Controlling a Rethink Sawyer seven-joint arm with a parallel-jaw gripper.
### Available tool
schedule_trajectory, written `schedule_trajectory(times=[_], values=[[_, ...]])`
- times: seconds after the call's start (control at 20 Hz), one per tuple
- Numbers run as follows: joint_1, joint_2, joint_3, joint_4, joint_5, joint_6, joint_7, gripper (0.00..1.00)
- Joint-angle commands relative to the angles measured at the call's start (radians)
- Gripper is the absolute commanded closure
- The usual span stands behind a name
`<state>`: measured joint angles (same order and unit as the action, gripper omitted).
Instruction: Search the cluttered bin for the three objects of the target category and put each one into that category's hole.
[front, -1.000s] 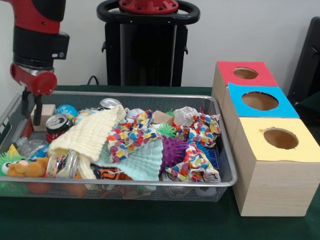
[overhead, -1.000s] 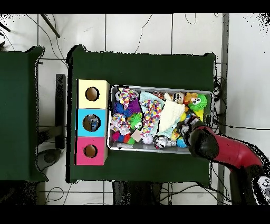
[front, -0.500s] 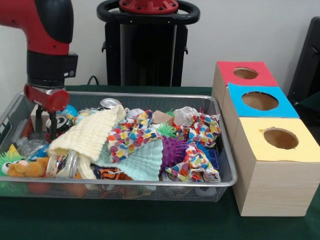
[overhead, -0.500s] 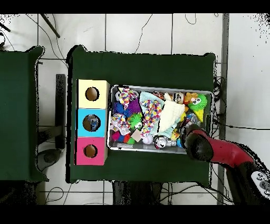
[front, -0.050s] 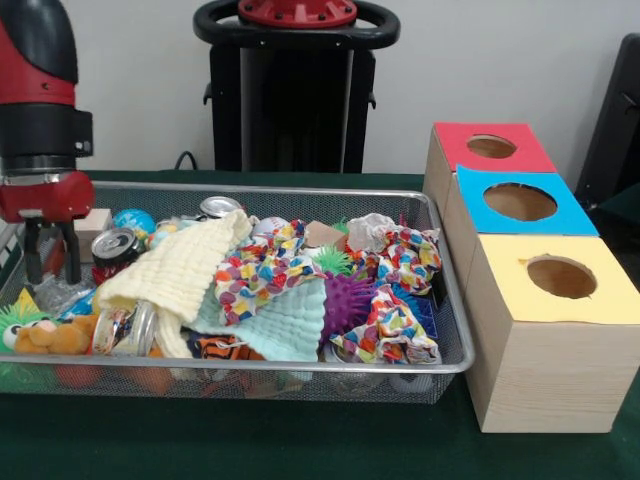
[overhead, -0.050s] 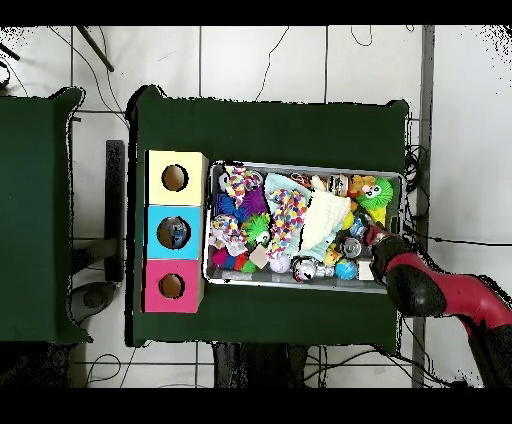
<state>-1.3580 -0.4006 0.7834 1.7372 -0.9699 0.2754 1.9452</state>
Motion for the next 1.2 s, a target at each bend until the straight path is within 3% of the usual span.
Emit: schedule_trajectory(times=[0.05, 0.15, 0.2, 0.3, 0.4, 0.6, 0.8, 0.85, 0.95, 1.1, 1.2], values=[[-0.006, 0.079, 0.373, -0.018, 0.095, 0.365, -0.972, 0.00], [-0.047, 0.127, 0.398, -0.022, 0.131, 0.383, -0.991, 0.00], [-0.050, 0.104, 0.381, -0.021, 0.127, 0.352, -0.915, 0.00], [-0.058, 0.126, 0.375, 0.007, 0.132, 0.415, -1.071, 0.00], [-0.050, 0.106, 0.358, 0.066, 0.106, 0.411, -1.111, 0.00], [-0.058, 0.053, 0.310, 0.175, 0.036, 0.341, -1.102, 0.00], [-0.013, -0.021, 0.236, 0.264, -0.076, 0.185, -0.962, 0.00], [0.020, -0.047, 0.197, 0.266, -0.120, 0.148, -0.903, 0.00], [0.074, -0.026, 0.127, 0.223, -0.173, 0.153, -0.880, 0.00], [0.091, 0.056, 0.087, 0.152, -0.191, 0.187, -0.982, 0.00], [0.094, 0.063, 0.076, 0.142, -0.226, 0.161, -1.010, 0.00]])
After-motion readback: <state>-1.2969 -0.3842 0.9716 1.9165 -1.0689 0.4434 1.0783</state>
